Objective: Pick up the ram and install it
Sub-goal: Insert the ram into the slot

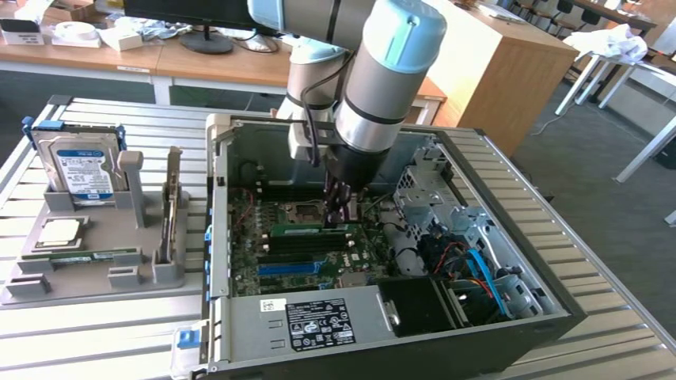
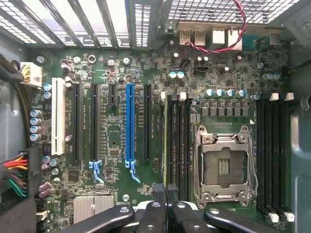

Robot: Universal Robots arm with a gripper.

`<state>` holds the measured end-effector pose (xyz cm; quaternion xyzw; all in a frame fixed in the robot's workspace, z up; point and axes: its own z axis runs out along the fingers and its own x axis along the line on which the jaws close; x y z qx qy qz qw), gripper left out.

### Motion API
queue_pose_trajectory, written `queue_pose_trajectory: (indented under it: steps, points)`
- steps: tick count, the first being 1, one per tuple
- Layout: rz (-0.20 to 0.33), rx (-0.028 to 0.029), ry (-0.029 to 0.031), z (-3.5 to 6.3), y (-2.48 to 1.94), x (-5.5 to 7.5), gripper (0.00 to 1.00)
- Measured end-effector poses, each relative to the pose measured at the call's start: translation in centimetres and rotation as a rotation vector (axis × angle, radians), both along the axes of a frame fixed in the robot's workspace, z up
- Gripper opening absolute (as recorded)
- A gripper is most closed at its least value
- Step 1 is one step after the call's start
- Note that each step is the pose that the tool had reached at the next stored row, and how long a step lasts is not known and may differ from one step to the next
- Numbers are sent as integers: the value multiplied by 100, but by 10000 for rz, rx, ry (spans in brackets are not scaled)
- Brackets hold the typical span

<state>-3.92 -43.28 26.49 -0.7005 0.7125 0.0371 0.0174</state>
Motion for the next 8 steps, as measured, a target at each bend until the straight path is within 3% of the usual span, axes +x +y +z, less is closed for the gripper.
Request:
queue_pose_trajectory:
  steps: [8]
  points:
    - [0,0,0,-43,0,0,11]
